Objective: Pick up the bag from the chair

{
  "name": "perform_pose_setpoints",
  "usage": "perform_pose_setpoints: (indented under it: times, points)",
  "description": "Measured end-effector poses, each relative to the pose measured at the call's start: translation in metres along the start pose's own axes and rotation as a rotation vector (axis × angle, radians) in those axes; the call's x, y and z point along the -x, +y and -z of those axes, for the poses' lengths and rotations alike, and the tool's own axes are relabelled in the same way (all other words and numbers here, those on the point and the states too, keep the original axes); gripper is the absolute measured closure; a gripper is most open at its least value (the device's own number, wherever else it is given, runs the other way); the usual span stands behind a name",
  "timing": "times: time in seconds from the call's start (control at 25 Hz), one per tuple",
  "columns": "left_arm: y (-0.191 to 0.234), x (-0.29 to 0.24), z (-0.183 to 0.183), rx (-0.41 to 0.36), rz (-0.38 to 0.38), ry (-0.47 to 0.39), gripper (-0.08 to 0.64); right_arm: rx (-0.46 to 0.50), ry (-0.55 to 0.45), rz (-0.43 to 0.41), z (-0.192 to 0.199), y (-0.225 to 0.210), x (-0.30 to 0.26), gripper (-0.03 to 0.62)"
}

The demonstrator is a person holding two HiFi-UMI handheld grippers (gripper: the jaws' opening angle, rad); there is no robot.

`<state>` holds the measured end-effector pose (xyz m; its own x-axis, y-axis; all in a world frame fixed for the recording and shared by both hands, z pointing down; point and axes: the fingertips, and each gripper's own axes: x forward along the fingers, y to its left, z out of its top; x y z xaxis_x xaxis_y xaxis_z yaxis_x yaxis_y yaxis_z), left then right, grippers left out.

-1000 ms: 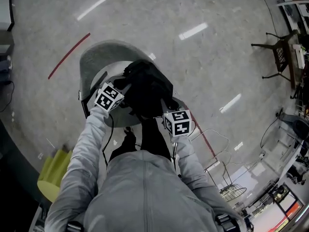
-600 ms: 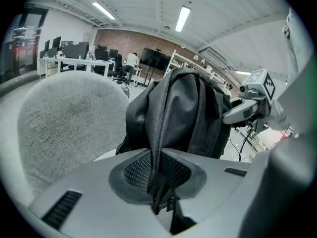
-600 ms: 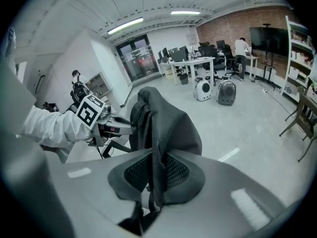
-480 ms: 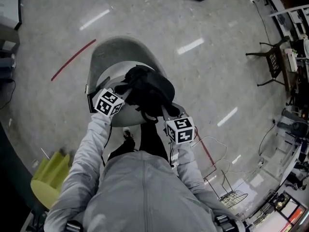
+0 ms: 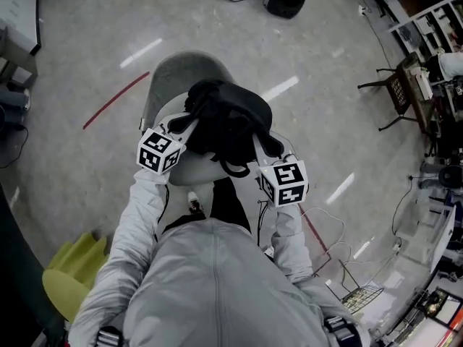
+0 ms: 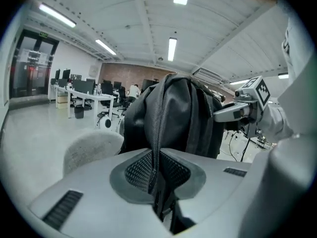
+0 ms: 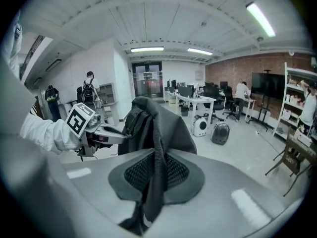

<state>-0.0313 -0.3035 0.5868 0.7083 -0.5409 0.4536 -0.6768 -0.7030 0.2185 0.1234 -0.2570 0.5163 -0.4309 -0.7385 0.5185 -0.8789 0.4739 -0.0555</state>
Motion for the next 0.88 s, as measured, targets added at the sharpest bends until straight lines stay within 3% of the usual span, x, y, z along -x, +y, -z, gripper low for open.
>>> perform_pose_setpoints:
  times: [0.4,0.6,0.88]
  points:
    - [-0.041,0.079,-0.089,-0.1,-0.086,-0.209,0.522,0.106,-0.24,0.021,-0.087,0.022,0.078,0.549]
    - [-0.053,0.115,-0.112,-0.175,-0.11,-0.232,0.523,0.127,-0.298,-0.04,-0.116,0.045,0.106,0.549]
    - [-0.066,0.163,-0.123,-0.214,-0.128,-0.287,0.525,0.144,-0.342,-0.086,-0.136,0.078,0.133,0.551]
